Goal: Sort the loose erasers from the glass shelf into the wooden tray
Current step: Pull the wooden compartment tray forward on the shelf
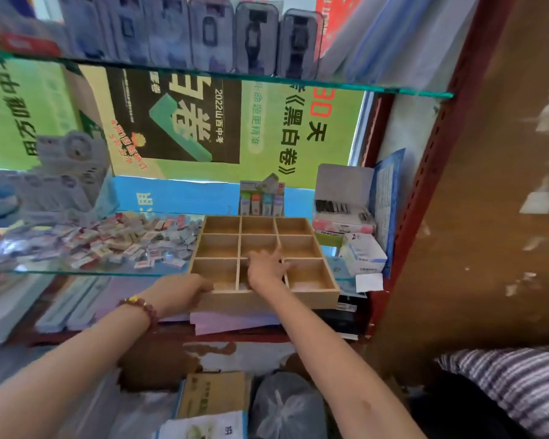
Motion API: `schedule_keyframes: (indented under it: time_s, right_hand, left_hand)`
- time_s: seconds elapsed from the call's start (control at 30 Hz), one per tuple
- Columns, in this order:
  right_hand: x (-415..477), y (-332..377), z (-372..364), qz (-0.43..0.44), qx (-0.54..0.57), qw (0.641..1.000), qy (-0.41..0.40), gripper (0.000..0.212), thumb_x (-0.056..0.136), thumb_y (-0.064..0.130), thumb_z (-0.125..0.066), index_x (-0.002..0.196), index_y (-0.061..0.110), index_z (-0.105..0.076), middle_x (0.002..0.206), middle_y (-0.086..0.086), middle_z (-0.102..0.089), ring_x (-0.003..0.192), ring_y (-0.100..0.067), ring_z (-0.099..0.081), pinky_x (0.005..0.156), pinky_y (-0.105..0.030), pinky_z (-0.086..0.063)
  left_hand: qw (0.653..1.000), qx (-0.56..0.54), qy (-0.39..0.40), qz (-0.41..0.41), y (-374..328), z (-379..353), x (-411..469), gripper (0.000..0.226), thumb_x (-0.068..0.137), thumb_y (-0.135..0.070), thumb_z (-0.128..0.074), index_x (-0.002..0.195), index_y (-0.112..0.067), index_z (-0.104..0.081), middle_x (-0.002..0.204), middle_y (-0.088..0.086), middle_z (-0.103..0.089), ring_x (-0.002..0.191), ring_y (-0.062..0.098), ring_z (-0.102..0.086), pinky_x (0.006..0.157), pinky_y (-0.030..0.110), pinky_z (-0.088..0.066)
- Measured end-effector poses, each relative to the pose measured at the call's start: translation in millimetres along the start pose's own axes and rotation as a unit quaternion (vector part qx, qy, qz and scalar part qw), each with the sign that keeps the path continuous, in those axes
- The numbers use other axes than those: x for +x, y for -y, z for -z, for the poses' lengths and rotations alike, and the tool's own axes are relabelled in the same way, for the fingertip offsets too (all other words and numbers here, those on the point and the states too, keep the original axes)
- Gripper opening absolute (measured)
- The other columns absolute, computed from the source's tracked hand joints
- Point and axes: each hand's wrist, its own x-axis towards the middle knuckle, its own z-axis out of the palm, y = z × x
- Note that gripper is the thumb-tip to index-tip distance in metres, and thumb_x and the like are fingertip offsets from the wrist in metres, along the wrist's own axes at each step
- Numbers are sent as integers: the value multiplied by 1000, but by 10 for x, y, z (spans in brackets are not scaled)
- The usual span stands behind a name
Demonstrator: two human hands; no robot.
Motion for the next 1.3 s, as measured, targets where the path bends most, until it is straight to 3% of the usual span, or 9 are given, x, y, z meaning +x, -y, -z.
schedule_keyframes:
  time_s: [0.07,0.27,0.4,0.53,0.73,0.87,1.13,1.3]
  right_hand:
    - [20,21,3,-1,0,1000,-5,38,93,14,-52,131,20,-50,145,-14,-38,144,-41,-5,103,-76,-14]
    - [94,57,-3,6,12,1000,-8,41,94,14,-50,135,21,-47,149,-14,-33,144,-41,-2,102,-76,-13]
    - [149,23,-19,17,18,1000,-15,41,94,13,-51,134,21,-48,148,-14,-36,144,-40,-4,103,-75,-14]
    - [227,21,-33,13,23,999,-28,38,93,14,-53,131,19,-50,145,-14,-40,144,-39,-6,103,-74,-14]
    - [306,21,-33,19,52,998,-22,35,93,11,-49,127,19,-51,135,-10,-48,131,-33,-34,107,-61,-23]
    - [317,-5,-11,33,55,998,-15,35,94,10,-45,128,20,-49,137,-9,-45,132,-33,-32,108,-58,-21]
    - [288,5,15,41,25,999,16,43,95,11,-42,136,23,-44,145,-10,-36,136,-36,-25,108,-60,-17]
    - [233,44,85,43,14,998,40,44,95,12,-44,137,25,-42,147,-9,-34,137,-35,-25,107,-63,-17]
  left_hand:
    - [999,54,9,-4,21,96,51,18,95,-20,-44,96,-27,-60,95,-3,-60,87,15,-58,72,23,-40]
    - [980,196,29,-27,14,199,110,29,97,-21,-38,121,-25,-55,114,2,-61,102,18,-59,88,26,-43]
    - [981,194,20,-26,20,170,179,25,96,-21,-40,114,-25,-57,105,-1,-62,95,15,-59,84,23,-42]
    - [989,146,8,-12,118,114,246,19,92,-15,-43,95,-28,-56,80,-8,-50,76,12,-51,75,25,-44]
    - [992,127,10,2,136,115,248,21,93,-15,-41,104,-22,-58,91,-3,-53,84,13,-52,70,22,-36]
    - [994,107,26,5,115,146,244,20,95,-16,-42,104,-19,-60,95,1,-58,81,11,-47,67,22,-30]
    - [996,78,45,12,106,154,238,18,96,-15,-42,96,-16,-60,95,6,-62,87,22,-57,76,30,-42]
    - [996,76,50,12,56,210,227,17,96,-12,-41,91,-14,-57,85,4,-54,75,20,-47,62,27,-31]
